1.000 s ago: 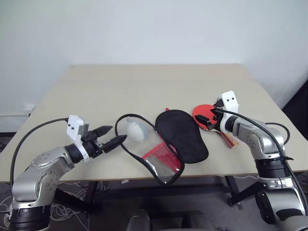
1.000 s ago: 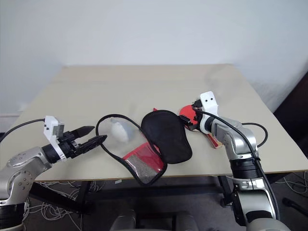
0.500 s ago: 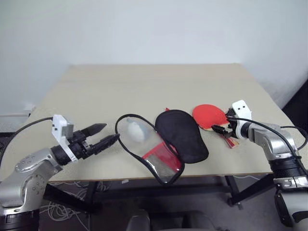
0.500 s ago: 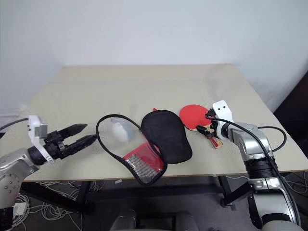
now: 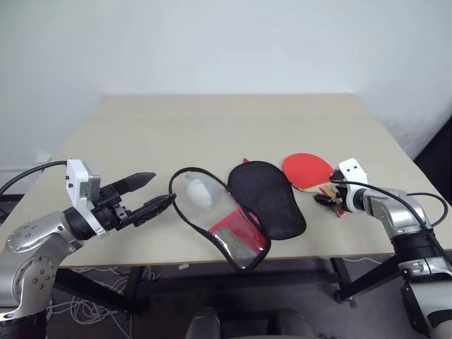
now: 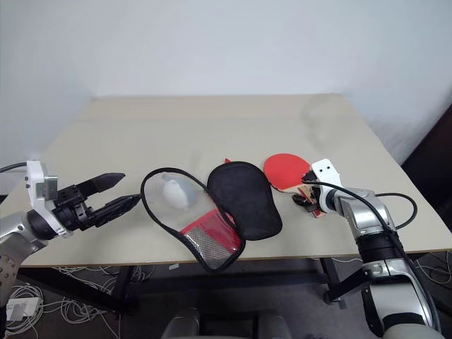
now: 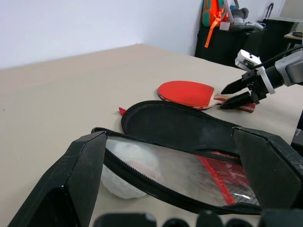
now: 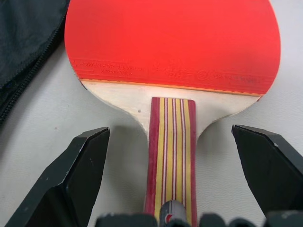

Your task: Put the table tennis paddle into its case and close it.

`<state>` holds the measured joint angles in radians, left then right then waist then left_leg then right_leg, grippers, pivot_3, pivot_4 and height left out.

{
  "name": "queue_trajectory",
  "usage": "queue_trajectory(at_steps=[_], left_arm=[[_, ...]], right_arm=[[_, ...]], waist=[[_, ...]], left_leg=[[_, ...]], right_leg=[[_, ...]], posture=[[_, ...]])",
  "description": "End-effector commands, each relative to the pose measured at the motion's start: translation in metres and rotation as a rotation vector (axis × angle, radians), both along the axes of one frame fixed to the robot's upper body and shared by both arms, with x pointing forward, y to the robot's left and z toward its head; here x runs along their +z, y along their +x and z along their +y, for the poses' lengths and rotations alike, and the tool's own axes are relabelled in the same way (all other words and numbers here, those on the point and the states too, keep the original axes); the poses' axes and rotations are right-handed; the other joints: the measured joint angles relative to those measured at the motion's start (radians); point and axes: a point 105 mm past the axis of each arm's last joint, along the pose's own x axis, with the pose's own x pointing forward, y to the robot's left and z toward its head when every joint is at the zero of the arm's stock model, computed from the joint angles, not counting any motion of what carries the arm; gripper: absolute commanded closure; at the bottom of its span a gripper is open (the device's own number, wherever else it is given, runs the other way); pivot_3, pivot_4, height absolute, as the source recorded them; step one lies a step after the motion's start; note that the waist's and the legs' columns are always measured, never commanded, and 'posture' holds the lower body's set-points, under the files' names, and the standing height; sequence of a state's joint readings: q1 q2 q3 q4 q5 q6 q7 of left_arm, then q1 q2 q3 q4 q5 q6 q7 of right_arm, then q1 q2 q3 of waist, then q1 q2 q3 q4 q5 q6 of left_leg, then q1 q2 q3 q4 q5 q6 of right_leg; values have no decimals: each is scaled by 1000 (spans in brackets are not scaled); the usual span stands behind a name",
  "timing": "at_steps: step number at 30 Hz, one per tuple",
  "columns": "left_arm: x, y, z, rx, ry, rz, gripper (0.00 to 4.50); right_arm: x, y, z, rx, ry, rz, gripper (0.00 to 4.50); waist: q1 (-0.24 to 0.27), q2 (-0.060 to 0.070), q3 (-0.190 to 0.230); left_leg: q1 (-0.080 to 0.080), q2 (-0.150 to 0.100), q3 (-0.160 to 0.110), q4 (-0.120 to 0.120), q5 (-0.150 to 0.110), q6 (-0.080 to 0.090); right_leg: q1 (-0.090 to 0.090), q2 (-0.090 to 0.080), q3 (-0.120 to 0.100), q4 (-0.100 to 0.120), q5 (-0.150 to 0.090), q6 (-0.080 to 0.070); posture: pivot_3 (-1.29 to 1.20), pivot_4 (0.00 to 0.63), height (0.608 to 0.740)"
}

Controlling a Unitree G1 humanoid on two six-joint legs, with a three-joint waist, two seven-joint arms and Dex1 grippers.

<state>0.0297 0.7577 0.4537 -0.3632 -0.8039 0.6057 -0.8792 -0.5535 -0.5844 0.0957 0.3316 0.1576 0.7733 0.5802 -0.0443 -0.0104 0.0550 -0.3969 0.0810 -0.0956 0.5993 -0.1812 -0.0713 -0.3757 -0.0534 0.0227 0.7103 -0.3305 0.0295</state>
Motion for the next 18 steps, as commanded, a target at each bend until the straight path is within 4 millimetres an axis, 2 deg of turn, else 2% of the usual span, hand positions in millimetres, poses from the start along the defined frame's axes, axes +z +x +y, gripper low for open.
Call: queue_trajectory(at_steps=[1,7,9,11,14,16,18], left_arm=[[12,-2,-1,0,17,-58,0],[12,-2,-2,7,16,-61,0],[12,-1,-3,9,15,-62,0],[12,-1,-3,11,13,-63,0],[11,0,-4,16,11,-64,0],[10,0,-4,19,11,-62,0],[10,1,-4,20,10,-60,0]], right_arm=[[8,3,-2,-17,6,-26,1265],[4,1,-2,-27,14,-8,3324],[4,2,-2,-39,10,-12,3344],[13,10,-7,-79,-3,-73,3344],[43,26,-4,-132,51,-207,3344],[61,29,14,-95,120,-260,3344],[76,22,44,12,203,-280,3344]], waist=[[0,0,0],[0,0,0],[0,0,0],[0,0,0],[0,0,0],[0,1,1],[-1,1,1]], left_leg=[[0,0,0,0,0,0],[0,0,0,0,0,0],[0,0,0,0,0,0],[0,0,0,0,0,0],[1,0,0,0,0,0],[0,0,1,0,0,0],[0,0,1,0,0,0]], right_leg=[[0,0,0,0,0,0],[0,0,0,0,0,0],[0,0,0,0,0,0],[1,0,0,0,0,0],[1,0,0,0,0,0],[0,0,1,0,1,1],[-1,0,1,0,1,1]], posture=[[0,0,684],[0,0,684],[0,0,684],[0,0,684],[0,0,684],[0,0,684],[0,0,684]])
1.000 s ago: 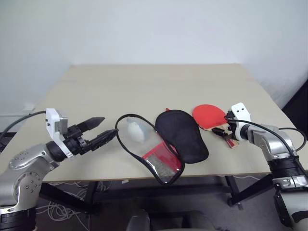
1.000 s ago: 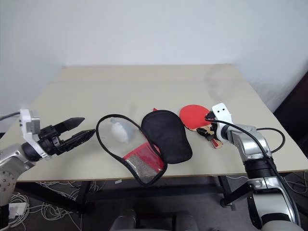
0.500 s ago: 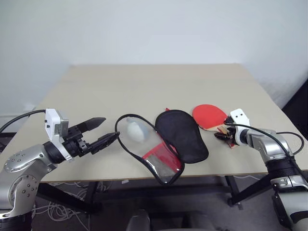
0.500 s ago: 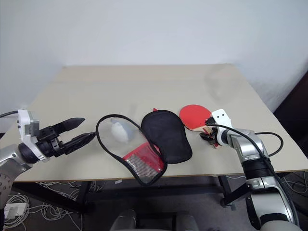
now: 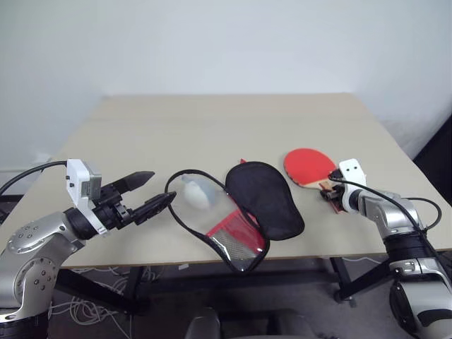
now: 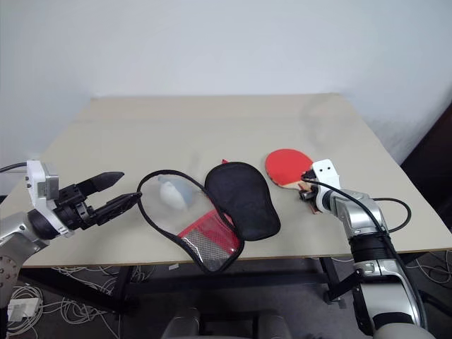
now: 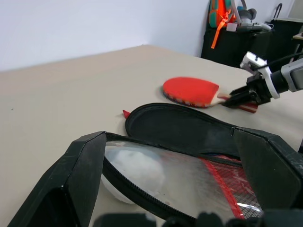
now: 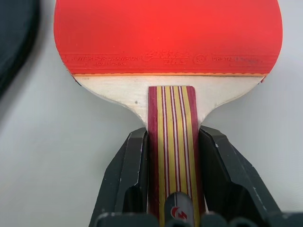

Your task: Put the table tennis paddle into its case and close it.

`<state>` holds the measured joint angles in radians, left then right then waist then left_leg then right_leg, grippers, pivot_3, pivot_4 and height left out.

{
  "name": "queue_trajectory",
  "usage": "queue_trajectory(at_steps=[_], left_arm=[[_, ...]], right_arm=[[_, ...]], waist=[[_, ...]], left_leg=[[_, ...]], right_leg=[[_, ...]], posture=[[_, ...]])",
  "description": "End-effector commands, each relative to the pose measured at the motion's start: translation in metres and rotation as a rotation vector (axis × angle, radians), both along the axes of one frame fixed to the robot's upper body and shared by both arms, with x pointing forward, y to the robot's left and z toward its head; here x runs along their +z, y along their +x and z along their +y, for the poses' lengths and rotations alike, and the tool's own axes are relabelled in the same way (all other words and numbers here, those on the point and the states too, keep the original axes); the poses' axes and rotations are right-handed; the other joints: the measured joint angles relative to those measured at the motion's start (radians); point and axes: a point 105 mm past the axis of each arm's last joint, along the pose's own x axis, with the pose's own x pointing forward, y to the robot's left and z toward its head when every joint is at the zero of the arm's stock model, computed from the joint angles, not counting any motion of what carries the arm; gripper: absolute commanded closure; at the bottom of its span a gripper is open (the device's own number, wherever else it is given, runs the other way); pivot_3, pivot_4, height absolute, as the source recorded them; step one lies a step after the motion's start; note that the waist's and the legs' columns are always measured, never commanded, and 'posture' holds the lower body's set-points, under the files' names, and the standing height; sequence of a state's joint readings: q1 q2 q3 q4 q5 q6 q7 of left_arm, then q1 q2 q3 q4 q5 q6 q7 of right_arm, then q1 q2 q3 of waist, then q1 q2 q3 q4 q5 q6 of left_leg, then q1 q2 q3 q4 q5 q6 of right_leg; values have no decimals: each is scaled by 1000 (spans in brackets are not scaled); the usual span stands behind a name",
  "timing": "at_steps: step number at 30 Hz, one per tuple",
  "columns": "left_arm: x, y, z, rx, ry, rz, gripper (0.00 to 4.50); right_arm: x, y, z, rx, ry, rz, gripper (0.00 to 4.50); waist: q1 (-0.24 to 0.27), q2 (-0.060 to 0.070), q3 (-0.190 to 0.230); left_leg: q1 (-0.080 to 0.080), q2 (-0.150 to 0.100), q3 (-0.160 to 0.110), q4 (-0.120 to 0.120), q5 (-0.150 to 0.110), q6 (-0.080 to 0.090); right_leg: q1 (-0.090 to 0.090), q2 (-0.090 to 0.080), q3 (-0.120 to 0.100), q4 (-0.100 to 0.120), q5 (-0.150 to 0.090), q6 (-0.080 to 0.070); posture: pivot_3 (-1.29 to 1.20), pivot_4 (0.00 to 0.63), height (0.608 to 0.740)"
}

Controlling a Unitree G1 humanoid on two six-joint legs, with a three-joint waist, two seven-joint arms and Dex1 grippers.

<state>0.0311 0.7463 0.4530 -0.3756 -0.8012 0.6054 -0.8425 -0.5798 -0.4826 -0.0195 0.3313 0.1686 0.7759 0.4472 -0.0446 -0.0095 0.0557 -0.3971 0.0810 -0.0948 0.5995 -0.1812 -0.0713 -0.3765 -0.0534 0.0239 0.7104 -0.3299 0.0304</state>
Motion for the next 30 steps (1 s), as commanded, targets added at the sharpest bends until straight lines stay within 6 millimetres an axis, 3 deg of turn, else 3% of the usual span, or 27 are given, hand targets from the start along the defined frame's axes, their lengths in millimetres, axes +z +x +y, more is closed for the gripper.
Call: queue_trajectory(at_steps=[1,5,10,14,20,30], left_arm=[[10,-1,-4,-10,13,-52,0],[10,1,-4,-7,17,-53,0],[11,2,-5,-5,18,-53,0],[11,1,-5,-3,18,-53,0],[12,2,-5,0,18,-53,0],[12,4,-6,-3,16,-56,0]], right_arm=[[66,3,49,183,119,-203,3344],[67,-19,92,308,112,-168,3344],[52,-39,117,335,121,-96,3344],[32,-50,125,330,101,-31,3344],[9,-53,126,285,57,22,3344],[-3,-53,123,255,25,58,3344]], waist=[[-4,0,0],[-8,0,0],[4,-1,0],[2,-1,0],[0,-1,0],[0,-1,0]], left_leg=[[0,0,0,-1,0,0],[0,0,0,-1,0,0],[0,0,0,0,0,0],[-1,-1,0,1,0,0],[-1,-1,0,1,0,0],[-1,-1,0,1,0,0]], right_leg=[[0,0,0,0,0,0],[-1,1,1,0,0,0],[0,0,1,0,0,0],[1,0,2,0,0,0],[-1,2,3,0,0,0],[-1,2,4,0,0,1]], posture=[[0,0,684],[0,0,684],[0,0,684],[0,0,684],[0,0,684],[0,0,684]])
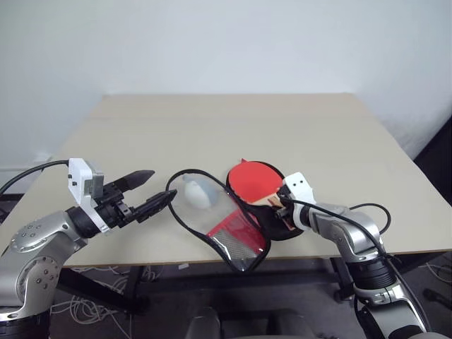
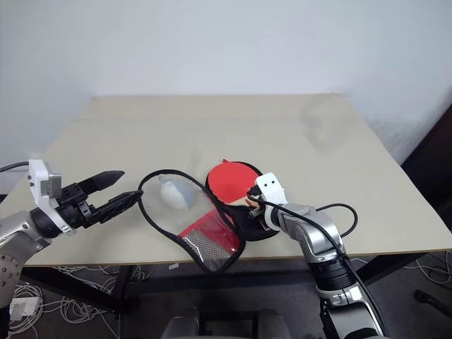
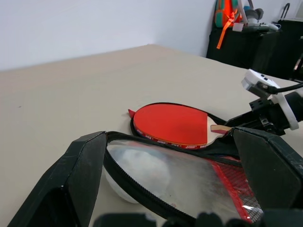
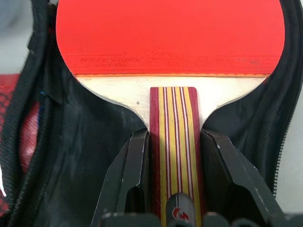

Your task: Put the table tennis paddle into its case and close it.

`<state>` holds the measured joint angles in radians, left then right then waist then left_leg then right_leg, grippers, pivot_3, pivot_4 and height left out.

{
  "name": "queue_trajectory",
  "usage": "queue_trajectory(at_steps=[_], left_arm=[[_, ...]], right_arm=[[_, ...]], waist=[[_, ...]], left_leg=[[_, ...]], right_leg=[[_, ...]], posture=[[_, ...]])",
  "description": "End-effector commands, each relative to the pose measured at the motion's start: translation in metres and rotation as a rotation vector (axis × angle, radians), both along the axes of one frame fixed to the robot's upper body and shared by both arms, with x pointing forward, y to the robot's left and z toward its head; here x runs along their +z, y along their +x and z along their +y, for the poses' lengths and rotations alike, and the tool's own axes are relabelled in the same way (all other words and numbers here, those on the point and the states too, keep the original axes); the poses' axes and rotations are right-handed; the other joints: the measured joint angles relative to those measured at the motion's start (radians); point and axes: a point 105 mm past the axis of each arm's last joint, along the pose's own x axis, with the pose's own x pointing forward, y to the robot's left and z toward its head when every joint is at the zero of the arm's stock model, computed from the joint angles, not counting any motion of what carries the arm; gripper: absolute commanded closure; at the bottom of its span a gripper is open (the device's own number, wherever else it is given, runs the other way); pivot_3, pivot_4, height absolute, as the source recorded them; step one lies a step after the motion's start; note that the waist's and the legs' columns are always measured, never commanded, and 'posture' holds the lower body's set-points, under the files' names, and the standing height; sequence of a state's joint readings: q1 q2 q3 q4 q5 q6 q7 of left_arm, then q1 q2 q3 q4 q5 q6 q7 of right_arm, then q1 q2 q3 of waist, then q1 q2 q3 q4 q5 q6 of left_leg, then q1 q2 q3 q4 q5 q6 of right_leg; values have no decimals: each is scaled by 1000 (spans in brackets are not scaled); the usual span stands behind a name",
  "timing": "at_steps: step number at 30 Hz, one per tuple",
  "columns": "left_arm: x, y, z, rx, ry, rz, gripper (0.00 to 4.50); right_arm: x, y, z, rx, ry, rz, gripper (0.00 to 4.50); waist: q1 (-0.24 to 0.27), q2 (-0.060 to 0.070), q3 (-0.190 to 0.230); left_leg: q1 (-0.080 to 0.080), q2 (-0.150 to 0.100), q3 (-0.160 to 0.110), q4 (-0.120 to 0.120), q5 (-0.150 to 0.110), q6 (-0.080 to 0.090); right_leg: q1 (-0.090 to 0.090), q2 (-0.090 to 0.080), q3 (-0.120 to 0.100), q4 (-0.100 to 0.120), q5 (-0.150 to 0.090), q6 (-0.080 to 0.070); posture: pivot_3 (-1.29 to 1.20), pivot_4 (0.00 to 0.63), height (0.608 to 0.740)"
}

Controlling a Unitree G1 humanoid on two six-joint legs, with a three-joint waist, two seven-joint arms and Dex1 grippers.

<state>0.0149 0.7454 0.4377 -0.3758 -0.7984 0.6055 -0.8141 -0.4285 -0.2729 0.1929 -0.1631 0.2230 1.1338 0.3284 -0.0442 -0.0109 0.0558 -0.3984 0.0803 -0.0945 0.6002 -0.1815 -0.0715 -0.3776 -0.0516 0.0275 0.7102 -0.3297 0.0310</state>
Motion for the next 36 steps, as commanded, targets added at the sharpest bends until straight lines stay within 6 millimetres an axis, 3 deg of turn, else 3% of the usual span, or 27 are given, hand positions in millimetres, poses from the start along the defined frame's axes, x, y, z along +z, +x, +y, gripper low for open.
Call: queue_trajectory(at_steps=[1,3,9,13,19,23,25,28,31,34,36], left_arm=[[11,1,-5,-16,14,-50,0],[10,1,-5,-16,13,-50,0],[9,0,-3,-11,16,-47,0],[6,-5,5,-10,35,-21,0],[-2,-19,40,15,89,63,0],[-18,-26,69,90,98,131,0],[-26,-27,72,105,76,149,0],[-32,-22,70,151,0,124,618],[-57,-27,58,153,-29,185,1628],[-63,-26,47,155,-78,197,2691],[-69,-22,30,135,-91,196,3388]], right_arm=[[12,6,-2,-13,-15,-60,3344],[11,7,-5,-31,-32,-67,3344],[18,7,-2,-1,-11,-77,1361],[53,1,3,190,117,-132,45],[109,4,-25,345,216,-246,18],[116,17,-46,321,162,-297,18],[117,20,-50,327,149,-307,18],[117,21,-48,334,138,-317,0],[118,20,-45,344,138,-323,0],[119,19,-44,347,137,-326,0],[119,17,-42,366,138,-317,0]], waist=[[0,0,0],[0,0,0],[0,0,0],[0,0,0],[0,0,1],[-1,0,1],[0,0,1],[1,0,1],[0,0,0],[0,-1,0],[1,-1,0]], left_leg=[[0,0,0,0,0,0],[0,0,0,0,0,0],[0,0,0,0,0,0],[0,0,0,0,0,0],[1,0,1,0,-1,1],[1,0,2,0,-1,1],[1,0,2,-1,-1,1],[1,0,3,0,-1,0],[1,0,3,0,-1,0],[1,0,4,0,-1,0],[1,0,3,0,-1,0]], right_leg=[[0,0,0,0,0,0],[0,0,0,0,0,0],[0,0,0,0,0,0],[1,0,0,0,0,0],[0,0,0,0,0,0],[0,0,1,-1,0,0],[0,0,1,-1,0,0],[0,0,1,-1,0,0],[0,0,2,-1,0,0],[0,0,3,-1,0,0],[0,0,2,-1,0,0]], posture=[[0,0,684],[0,0,684],[0,0,684],[0,0,684],[0,0,684],[0,0,684],[0,0,684],[0,0,684],[0,0,684],[0,0,684],[0,0,684]])
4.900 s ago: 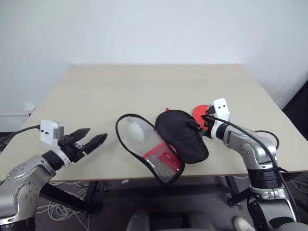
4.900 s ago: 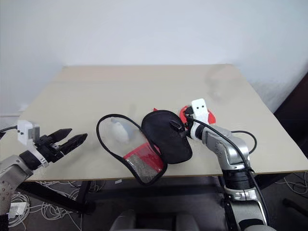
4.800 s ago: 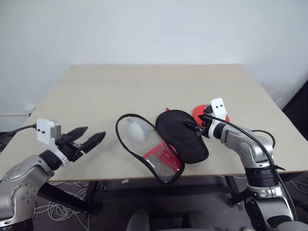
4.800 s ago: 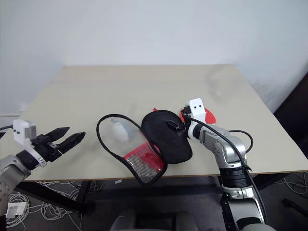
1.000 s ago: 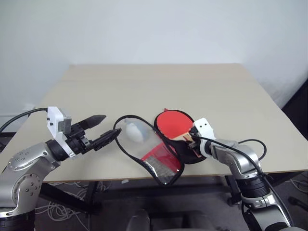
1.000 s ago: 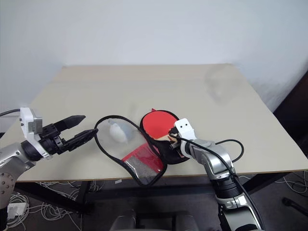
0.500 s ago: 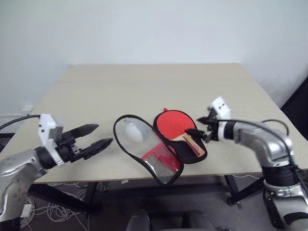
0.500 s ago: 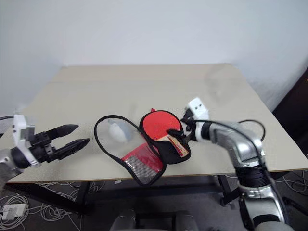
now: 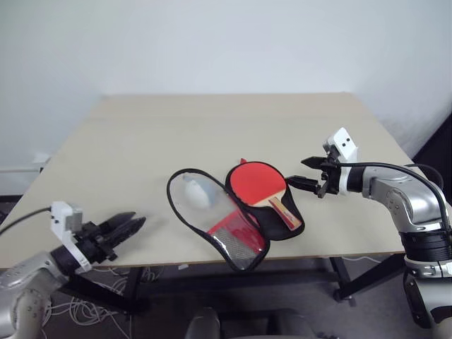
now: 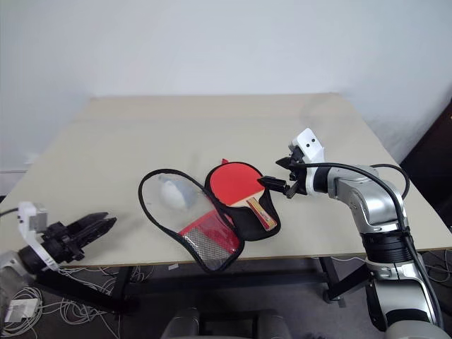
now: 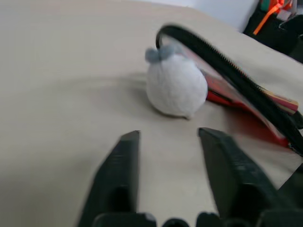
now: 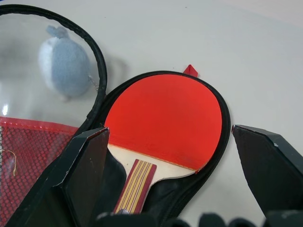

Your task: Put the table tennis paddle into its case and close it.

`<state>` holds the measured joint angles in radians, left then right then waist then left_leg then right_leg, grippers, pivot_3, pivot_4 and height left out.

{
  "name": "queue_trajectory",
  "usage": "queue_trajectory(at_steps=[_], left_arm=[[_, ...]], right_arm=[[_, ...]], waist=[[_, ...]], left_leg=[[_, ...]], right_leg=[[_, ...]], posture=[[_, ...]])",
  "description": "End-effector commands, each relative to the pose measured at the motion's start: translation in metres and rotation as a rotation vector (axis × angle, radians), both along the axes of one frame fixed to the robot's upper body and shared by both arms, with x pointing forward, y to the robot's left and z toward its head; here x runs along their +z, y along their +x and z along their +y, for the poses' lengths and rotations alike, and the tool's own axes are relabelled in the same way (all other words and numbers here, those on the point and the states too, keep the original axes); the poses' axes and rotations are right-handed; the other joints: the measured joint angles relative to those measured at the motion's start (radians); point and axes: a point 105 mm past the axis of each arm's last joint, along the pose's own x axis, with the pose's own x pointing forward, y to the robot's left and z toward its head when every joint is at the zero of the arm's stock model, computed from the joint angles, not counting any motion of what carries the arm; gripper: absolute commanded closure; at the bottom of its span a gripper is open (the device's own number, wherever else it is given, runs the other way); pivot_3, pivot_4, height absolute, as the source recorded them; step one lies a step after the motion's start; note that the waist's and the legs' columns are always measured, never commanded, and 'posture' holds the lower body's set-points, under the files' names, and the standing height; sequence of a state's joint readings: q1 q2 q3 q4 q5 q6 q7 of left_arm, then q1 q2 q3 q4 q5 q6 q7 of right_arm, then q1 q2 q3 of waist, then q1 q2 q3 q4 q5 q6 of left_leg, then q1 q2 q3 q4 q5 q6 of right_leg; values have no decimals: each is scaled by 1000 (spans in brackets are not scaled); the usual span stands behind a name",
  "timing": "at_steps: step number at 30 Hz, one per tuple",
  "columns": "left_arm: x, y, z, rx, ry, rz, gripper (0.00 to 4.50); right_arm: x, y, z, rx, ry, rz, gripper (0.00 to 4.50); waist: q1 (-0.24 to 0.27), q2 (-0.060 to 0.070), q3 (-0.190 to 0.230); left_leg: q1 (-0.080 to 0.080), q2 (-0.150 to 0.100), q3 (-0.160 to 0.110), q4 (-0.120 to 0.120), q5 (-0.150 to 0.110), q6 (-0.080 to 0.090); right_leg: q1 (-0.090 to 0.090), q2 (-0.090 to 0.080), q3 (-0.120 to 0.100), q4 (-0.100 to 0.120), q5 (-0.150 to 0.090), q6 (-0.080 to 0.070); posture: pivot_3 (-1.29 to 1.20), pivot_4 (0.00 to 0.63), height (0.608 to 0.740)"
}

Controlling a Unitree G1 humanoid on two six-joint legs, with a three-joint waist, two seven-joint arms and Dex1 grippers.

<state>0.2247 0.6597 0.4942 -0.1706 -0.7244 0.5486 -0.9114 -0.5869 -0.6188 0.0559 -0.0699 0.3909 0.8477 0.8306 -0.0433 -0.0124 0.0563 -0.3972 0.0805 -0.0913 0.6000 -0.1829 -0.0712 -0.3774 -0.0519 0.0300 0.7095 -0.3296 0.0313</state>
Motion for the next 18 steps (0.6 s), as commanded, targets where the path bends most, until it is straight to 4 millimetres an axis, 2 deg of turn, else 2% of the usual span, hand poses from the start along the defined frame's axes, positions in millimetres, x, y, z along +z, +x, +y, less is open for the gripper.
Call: queue_trajectory(at_steps=[1,2,4,7,9,12,15,18], left_arm=[[3,10,-31,-46,-5,-47,3742],[-1,13,-41,-57,-15,-35,4062],[-7,17,-63,-112,-36,-23,4062],[-1,24,-97,-217,-84,-43,4062],[10,27,-123,-316,-69,-82,4062],[36,35,-156,-424,-112,-152,4062],[51,46,-179,-475,-133,-206,4062],[57,60,-199,-490,-159,-225,4062]], right_arm=[[21,-7,8,81,-12,-68,0],[20,-13,10,128,-33,-73,0],[21,-21,11,194,-67,-86,0],[25,-24,8,238,-101,-105,0],[28,-24,3,246,-120,-112,0],[31,-22,-7,242,-143,-123,0],[36,-26,-13,276,-163,-128,0],[40,-28,-19,305,-194,-140,0]], waist=[[1,0,0],[1,1,0],[4,1,0],[0,-1,0],[1,0,0],[0,-1,0],[0,0,0],[0,0,0]], left_leg=[[0,0,0,0,0,0],[0,0,0,1,0,0],[0,-1,0,2,0,0],[0,-1,0,4,-1,0],[0,-1,0,5,-1,0],[-1,-1,0,6,-1,0],[-1,-1,0,8,-1,0],[-1,-2,1,9,-2,2]], right_leg=[[0,0,0,0,0,0],[1,0,0,0,0,0],[2,0,1,0,0,1],[2,0,1,0,1,2],[3,0,1,0,1,2],[3,0,1,-1,1,3],[4,0,2,-1,2,4],[4,1,3,-1,1,5]], posture=[[0,0,684],[0,0,684],[0,0,684],[0,0,684],[0,0,684],[0,0,684],[0,0,684],[0,0,684]])
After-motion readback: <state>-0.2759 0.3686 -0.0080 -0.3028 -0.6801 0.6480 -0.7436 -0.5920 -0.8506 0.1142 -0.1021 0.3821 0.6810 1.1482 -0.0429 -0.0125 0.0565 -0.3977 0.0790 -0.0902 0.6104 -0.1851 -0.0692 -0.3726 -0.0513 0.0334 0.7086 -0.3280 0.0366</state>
